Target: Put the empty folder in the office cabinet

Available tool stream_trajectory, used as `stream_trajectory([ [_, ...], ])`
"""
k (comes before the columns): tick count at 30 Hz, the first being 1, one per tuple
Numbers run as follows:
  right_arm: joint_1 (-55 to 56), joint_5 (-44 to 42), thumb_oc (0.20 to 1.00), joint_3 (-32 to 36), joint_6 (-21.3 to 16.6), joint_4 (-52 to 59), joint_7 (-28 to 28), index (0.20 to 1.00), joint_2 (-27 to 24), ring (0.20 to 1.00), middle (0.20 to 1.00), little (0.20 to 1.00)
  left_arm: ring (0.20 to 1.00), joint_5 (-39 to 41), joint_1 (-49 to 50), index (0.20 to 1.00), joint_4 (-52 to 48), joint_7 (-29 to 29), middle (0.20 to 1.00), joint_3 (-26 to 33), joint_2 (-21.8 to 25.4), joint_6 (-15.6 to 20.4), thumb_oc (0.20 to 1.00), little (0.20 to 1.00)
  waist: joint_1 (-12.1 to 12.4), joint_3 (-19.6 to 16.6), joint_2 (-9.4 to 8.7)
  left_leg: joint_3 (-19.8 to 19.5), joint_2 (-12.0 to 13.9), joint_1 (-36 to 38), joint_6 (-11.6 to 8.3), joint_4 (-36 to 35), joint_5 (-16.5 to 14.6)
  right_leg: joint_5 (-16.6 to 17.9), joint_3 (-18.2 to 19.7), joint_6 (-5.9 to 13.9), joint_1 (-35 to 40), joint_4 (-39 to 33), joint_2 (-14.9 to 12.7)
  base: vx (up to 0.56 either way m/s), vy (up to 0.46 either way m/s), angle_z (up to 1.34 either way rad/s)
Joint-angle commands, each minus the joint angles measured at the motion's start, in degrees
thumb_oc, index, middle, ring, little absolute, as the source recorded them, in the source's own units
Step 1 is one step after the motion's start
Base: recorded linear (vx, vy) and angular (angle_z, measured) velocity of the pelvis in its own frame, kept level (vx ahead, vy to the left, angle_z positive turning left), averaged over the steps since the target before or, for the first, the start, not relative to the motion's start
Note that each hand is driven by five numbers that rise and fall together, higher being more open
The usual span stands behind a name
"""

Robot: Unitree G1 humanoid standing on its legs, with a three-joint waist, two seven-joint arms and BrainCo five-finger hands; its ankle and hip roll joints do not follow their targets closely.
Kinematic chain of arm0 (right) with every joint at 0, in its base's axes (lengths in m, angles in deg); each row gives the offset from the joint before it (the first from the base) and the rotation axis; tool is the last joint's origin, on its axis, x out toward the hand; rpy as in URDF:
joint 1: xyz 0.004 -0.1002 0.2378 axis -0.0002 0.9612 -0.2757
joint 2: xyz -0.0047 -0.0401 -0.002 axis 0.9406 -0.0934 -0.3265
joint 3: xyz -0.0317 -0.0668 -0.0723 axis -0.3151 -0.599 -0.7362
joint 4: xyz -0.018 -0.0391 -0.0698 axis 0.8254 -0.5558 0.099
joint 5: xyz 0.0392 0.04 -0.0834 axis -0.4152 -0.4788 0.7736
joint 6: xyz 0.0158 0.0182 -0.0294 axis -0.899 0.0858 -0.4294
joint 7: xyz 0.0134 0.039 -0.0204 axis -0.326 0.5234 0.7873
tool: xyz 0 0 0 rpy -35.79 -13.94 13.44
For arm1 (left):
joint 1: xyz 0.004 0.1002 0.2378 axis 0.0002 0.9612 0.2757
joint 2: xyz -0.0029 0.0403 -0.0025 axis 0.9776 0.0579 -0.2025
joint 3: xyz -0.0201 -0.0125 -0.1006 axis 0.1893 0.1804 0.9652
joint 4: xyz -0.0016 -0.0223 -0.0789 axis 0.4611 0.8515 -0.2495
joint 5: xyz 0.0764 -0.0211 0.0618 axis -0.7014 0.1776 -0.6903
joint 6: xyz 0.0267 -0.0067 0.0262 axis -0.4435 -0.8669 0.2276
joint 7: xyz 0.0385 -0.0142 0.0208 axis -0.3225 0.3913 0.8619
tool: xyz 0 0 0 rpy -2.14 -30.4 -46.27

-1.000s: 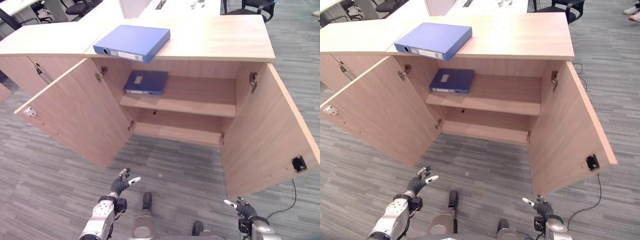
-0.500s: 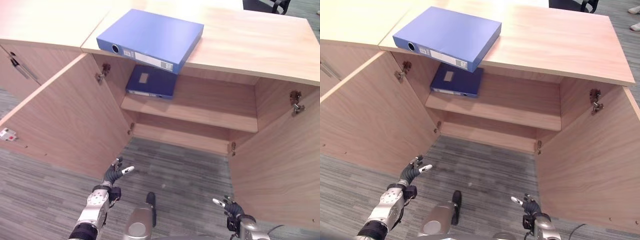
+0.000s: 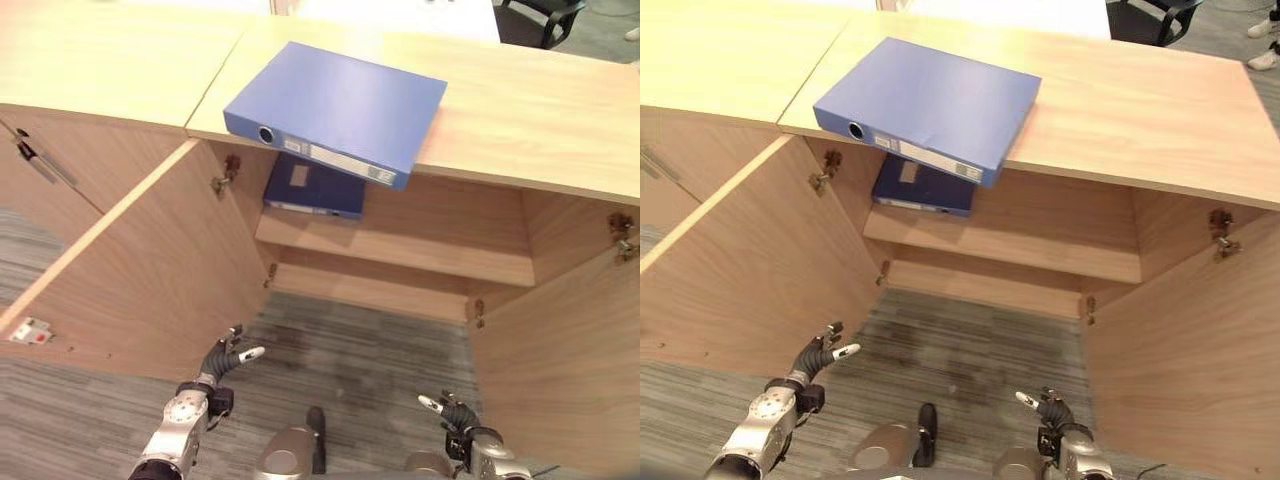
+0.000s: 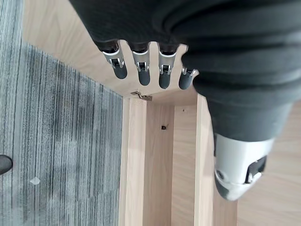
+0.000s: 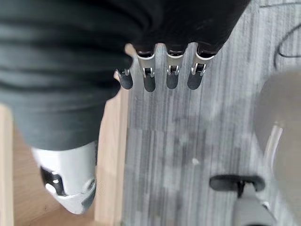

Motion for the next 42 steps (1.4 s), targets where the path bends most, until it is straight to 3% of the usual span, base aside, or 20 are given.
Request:
stream_trajectory([
  [1,0.07,0.28,1.000,1.41,-0.53,-0.18,-0.46,1.000,-2.92,1.000,1.000,1.000,1.000,-1.04,-0.09,1.000,-4.56,0.50,1.000,-0.64,0.45,1.57,1.000,1.000,-1.04,0.94,0.52,-3.34,3.75,2.69,-5.95,-8.95,6.17,-8.98,-4.93,-0.63,-0.40,-5.47,2.40,0.16,0.028,0.01],
  [2,0.07,0.29,1.000,1.40,-0.53,-0.18,-0.47,1.000,-2.90,1.000,1.000,1.000,1.000,-1.03,-0.09,1.000,-4.54,0.50,1.000,-0.63,0.47,1.58,1.000,1.000,-1.21,1.19,0.36,-3.44,3.56,2.99,-5.93,-9.00,6.12,-9.23,-4.98,-0.59,-0.10,-5.34,2.19,0.23,-0.095,0.09],
  [3,-0.06,0.33,1.000,1.34,-0.38,-0.65,-0.62,1.000,-3.17,1.000,1.000,1.000,1.000,-0.45,-0.40,1.000,-4.32,0.54,1.000,-0.99,0.19,1.90,1.000,1.000,-0.97,0.90,-2.01,-2.54,1.90,3.43,-7.19,-8.78,4.65,-11.67,-7.82,-2.37,2.26,-21.99,-1.92,0.19,-0.092,0.27],
  [4,-0.02,0.33,1.000,1.33,-0.40,-0.67,-0.62,1.000,-3.09,1.000,1.000,1.000,1.000,-0.43,-0.36,1.000,-4.30,0.53,1.000,-1.01,0.28,1.92,1.000,1.000,-1.35,1.26,-1.96,-2.93,1.98,3.93,-7.26,-8.75,4.47,-11.86,-8.35,-2.39,3.30,-22.53,-1.88,0.33,-0.249,0.45],
  [5,0.03,-0.39,1.000,1.78,-0.23,-2.62,-1.15,1.000,-3.48,1.000,1.000,1.000,1.000,-0.61,-1.06,1.000,-3.53,0.63,1.000,-1.85,0.45,1.82,1.000,1.000,-1.94,0.97,-4.12,-3.45,0.53,3.90,-8.68,-7.75,3.10,-13.56,-6.86,-3.46,6.79,-38.69,-1.97,0.20,-0.219,0.25],
  [6,0.42,-0.40,1.000,1.97,-0.04,-2.84,-0.95,1.000,-3.30,1.000,1.000,1.000,1.000,-0.64,-0.72,1.000,-4.12,0.18,1.000,-1.90,0.39,2.10,1.000,1.000,-1.62,0.31,-4.87,-3.61,-0.05,3.87,-8.93,-7.53,2.50,-14.17,-5.95,-3.61,10.00,-45.02,-1.62,0.19,-0.215,0.23],
  [10,1.00,0.65,1.000,1.31,-0.05,-4.78,-0.68,1.000,-4.20,1.000,1.000,1.000,1.000,0.12,0.94,1.000,-4.34,0.00,1.000,-0.75,-1.72,2.82,1.000,1.000,-0.77,-2.27,-5.27,-2.77,0.14,5.61,-10.31,-9.04,2.72,-11.21,-6.95,-4.17,16.30,-55.42,-1.15,0.15,-0.116,0.15],
  [19,2.07,1.75,1.000,0.85,-0.24,-4.08,-0.16,1.000,-5.99,1.000,1.000,1.000,1.000,-0.12,2.14,1.000,-3.86,-0.16,1.000,-1.30,-3.50,2.46,1.000,1.000,-1.24,-4.01,-4.90,-3.29,2.80,10.55,-12.37,-13.86,4.32,-11.86,-8.32,-4.91,21.61,-59.38,0.57,0.09,-0.076,-0.02],
  [42,2.58,3.32,1.000,-0.76,-0.39,-1.67,0.01,1.000,-4.84,1.000,1.000,1.000,1.000,-1.63,2.64,1.000,-3.83,-0.19,1.000,-1.45,-3.83,2.04,1.000,1.000,-2.15,-5.68,-3.05,-3.54,2.91,12.54,-12.68,-15.07,4.40,-12.94,-8.71,-5.51,23.63,-59.47,0.66,0.02,-0.012,0.04],
])
